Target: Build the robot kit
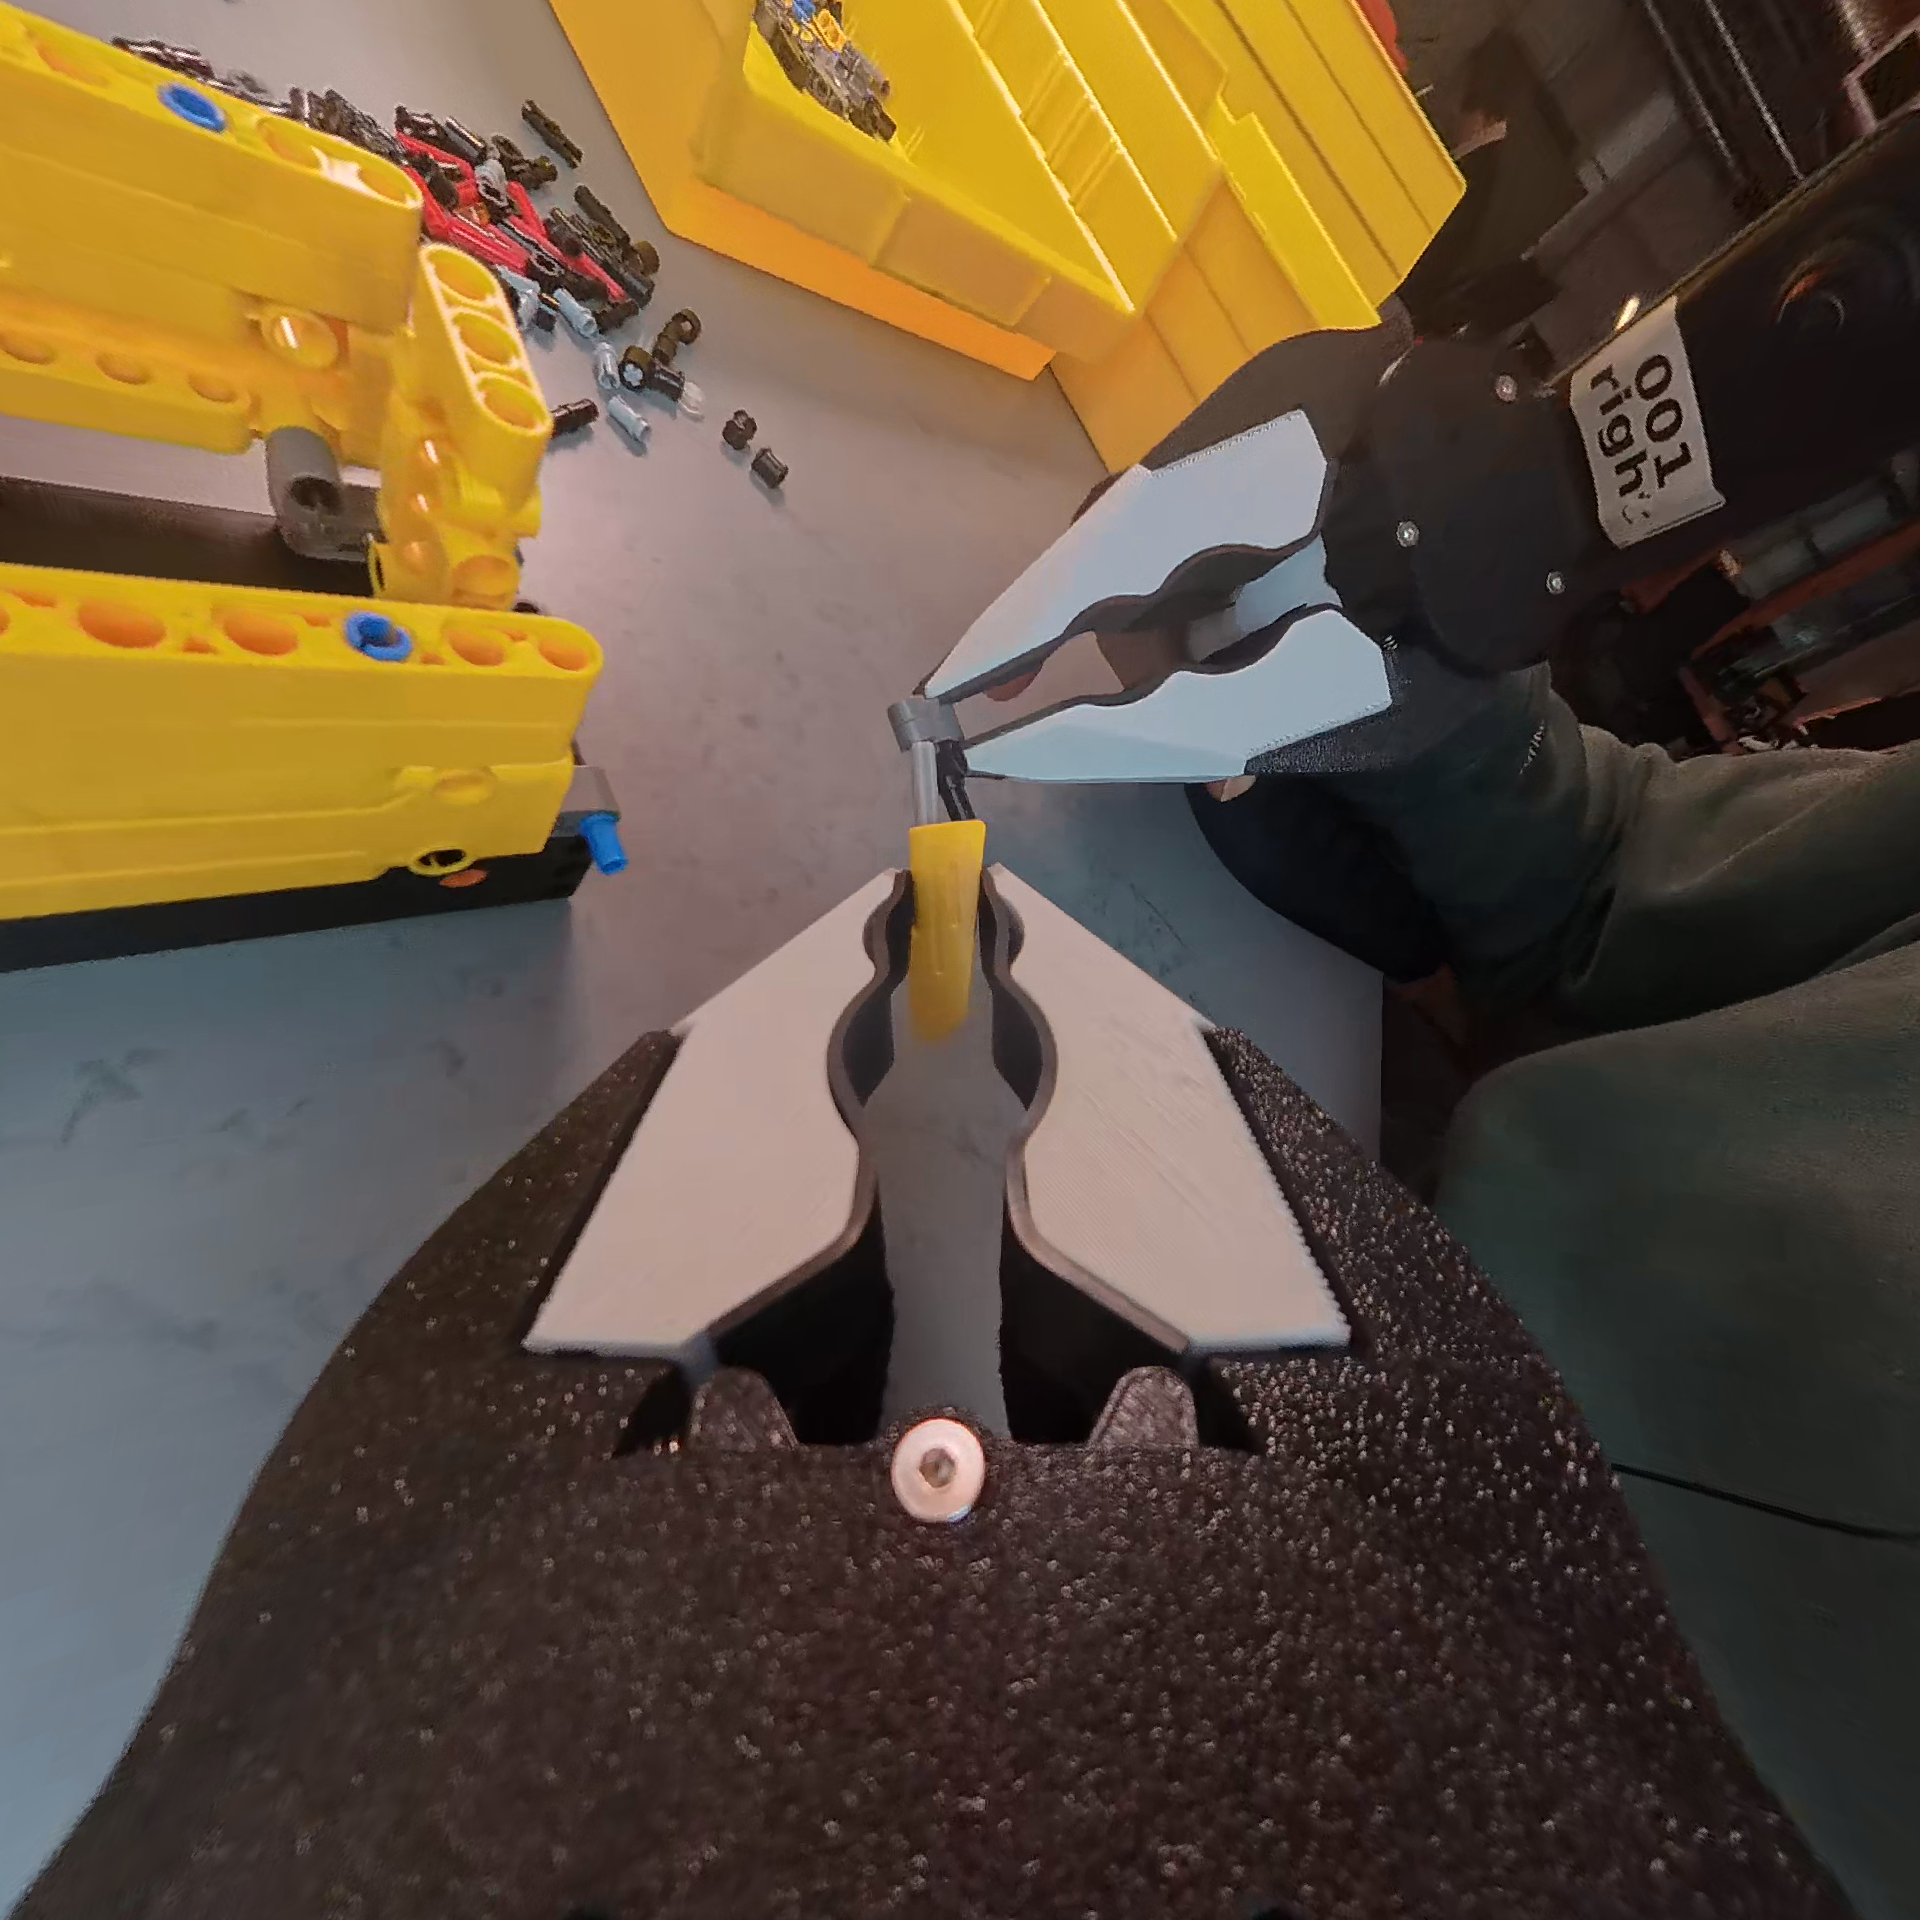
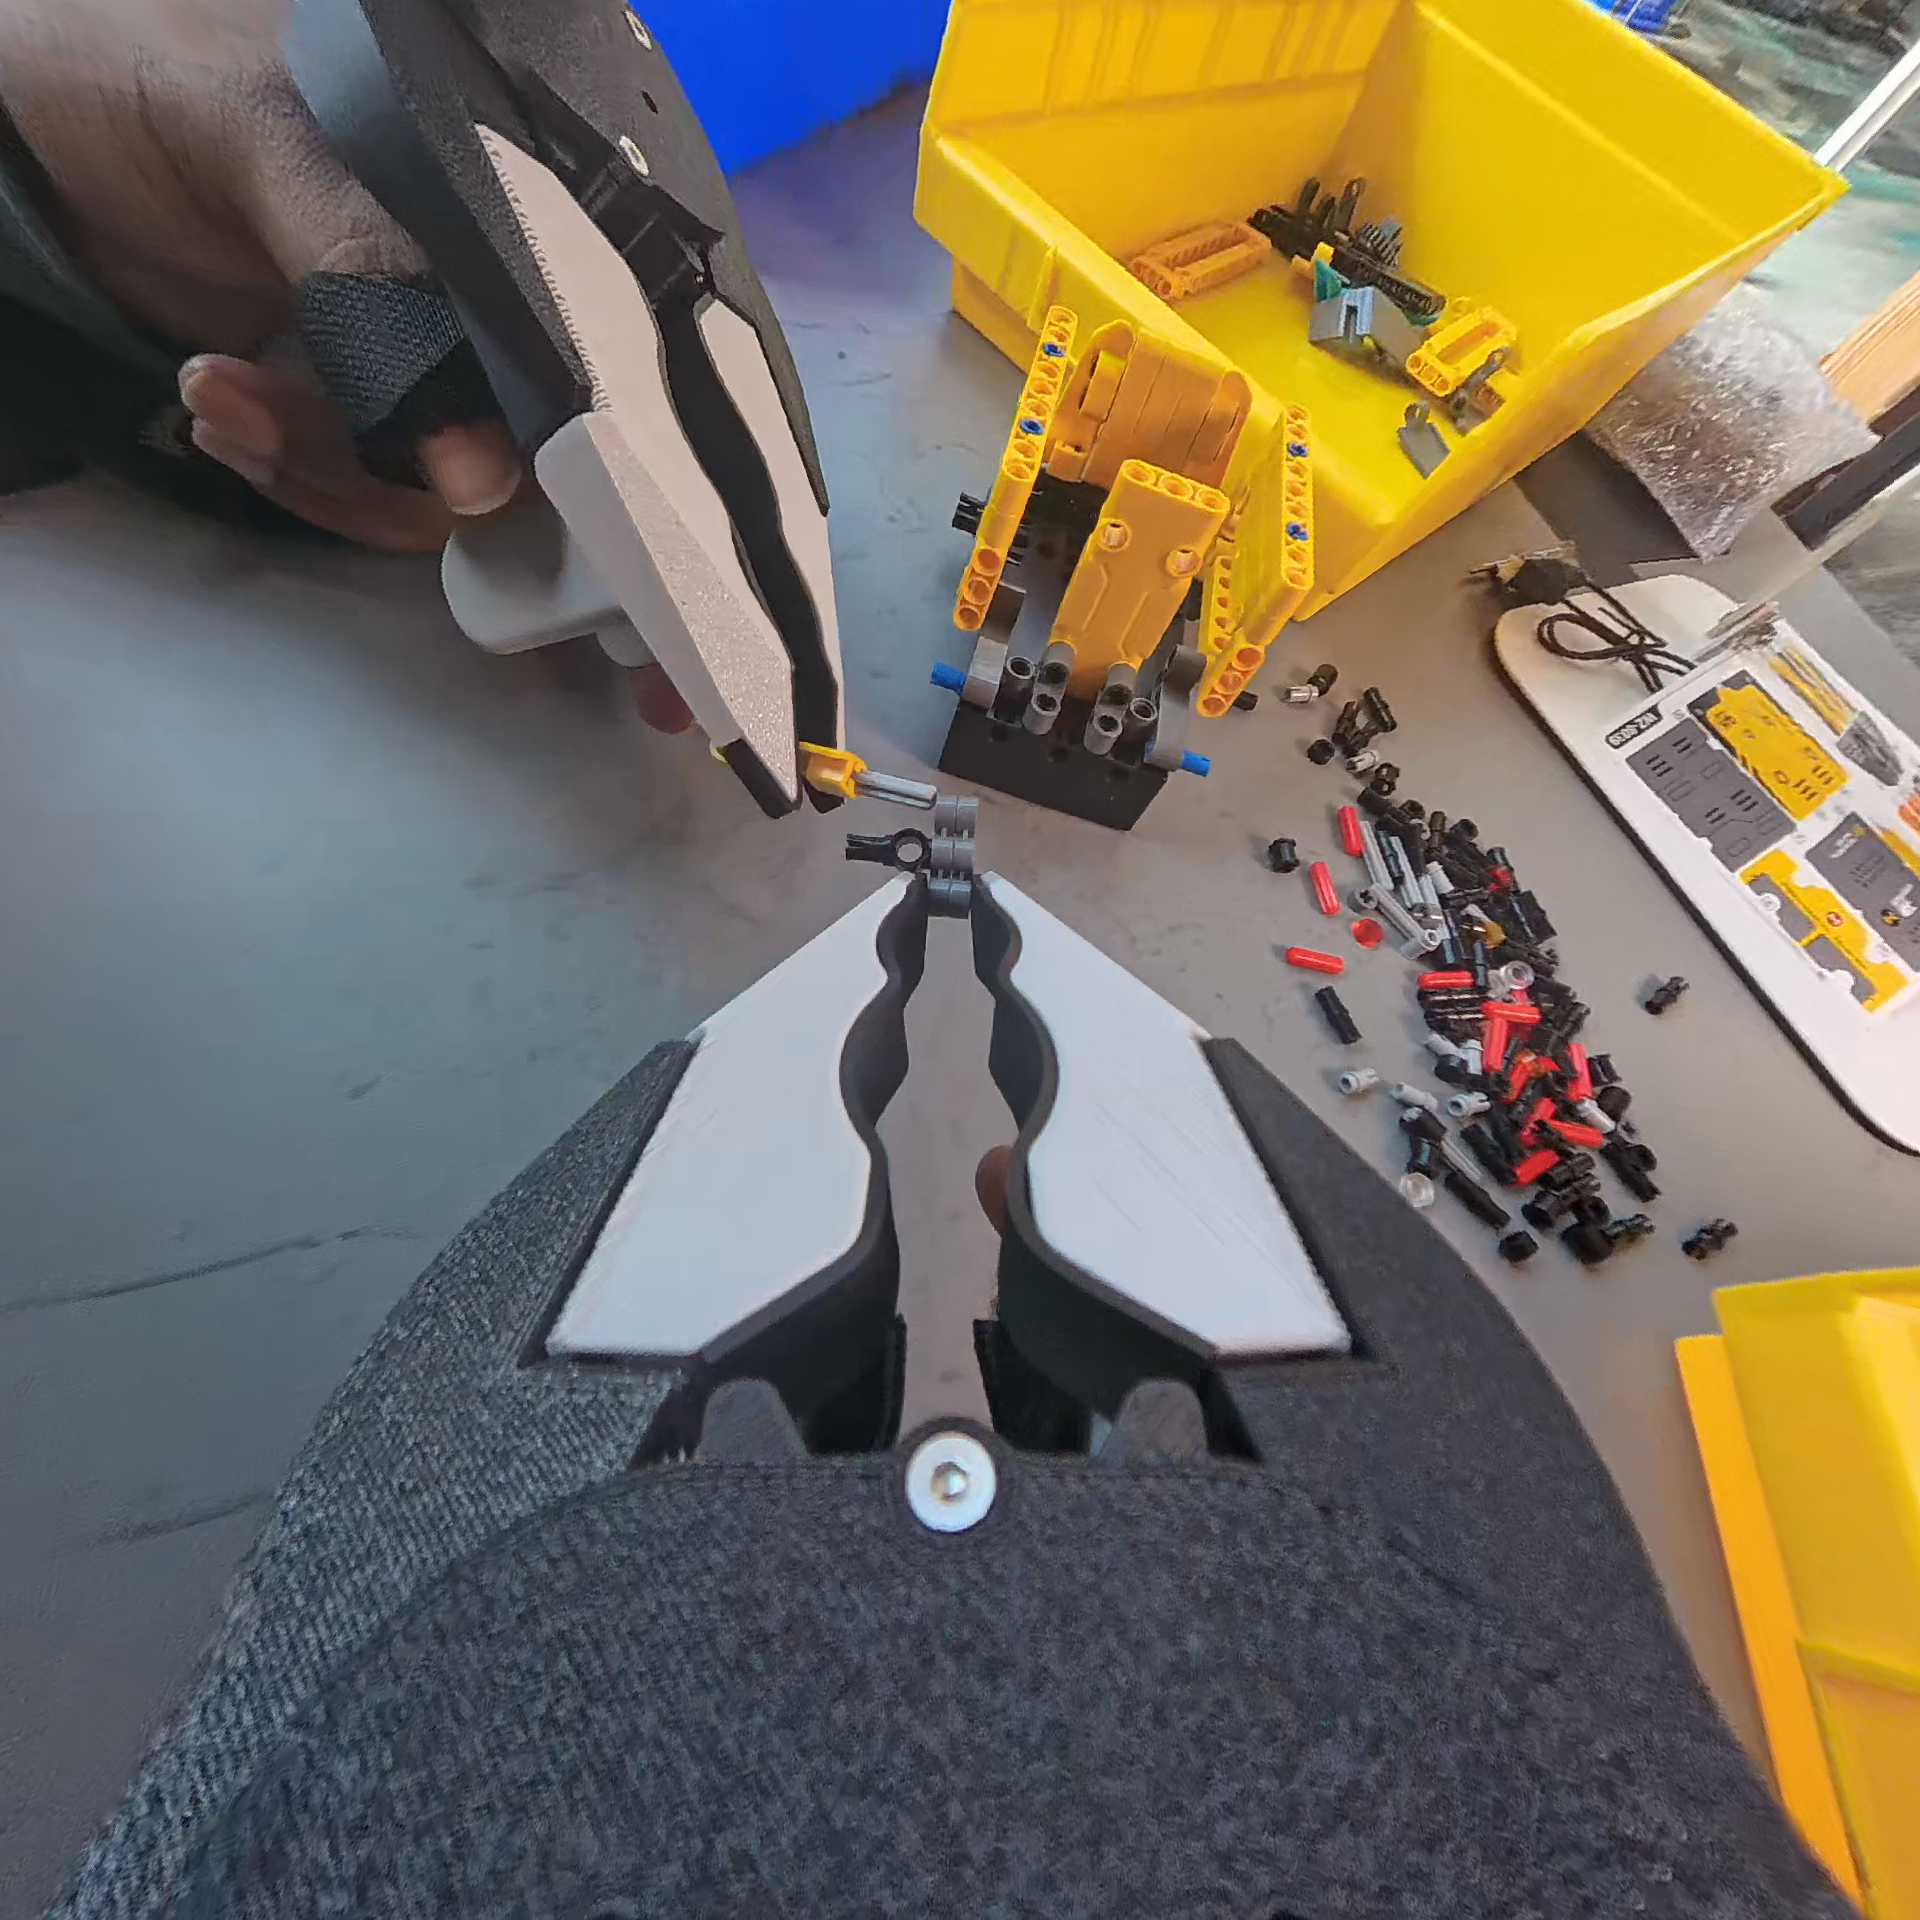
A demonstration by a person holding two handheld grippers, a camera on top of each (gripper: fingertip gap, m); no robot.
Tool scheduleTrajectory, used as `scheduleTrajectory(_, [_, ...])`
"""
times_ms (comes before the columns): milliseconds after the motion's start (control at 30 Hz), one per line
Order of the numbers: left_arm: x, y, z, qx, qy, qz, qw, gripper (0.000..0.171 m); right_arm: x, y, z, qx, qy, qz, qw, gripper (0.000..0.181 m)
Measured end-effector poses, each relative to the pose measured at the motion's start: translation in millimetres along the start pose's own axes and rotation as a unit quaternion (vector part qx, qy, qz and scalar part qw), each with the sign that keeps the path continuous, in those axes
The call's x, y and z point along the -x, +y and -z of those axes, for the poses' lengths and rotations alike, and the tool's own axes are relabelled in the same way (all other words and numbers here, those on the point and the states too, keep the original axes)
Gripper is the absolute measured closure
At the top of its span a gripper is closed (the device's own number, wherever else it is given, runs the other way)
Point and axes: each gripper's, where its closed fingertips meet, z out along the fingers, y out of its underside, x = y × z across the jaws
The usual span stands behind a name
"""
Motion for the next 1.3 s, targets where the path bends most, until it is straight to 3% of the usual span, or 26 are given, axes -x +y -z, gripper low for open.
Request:
scheduleTrajectory(600, [-1,-5,-1,-0.02,0.035,0.06,0.997,0.16,-3,-6,1,0.01,0.053,0.062,0.997,0.174])
scheduleTrajectory(1100, [-3,-11,2,-0.041,0.054,0.102,0.992,0.161,-2,-4,3,-0.004,-0.004,-0.073,0.997,0.174])
scheduleTrajectory(1300, [0,-10,1,-0.04,0.049,0.115,0.991,0.161,-2,-2,1,0.002,-0.002,-0.073,0.997,0.174])
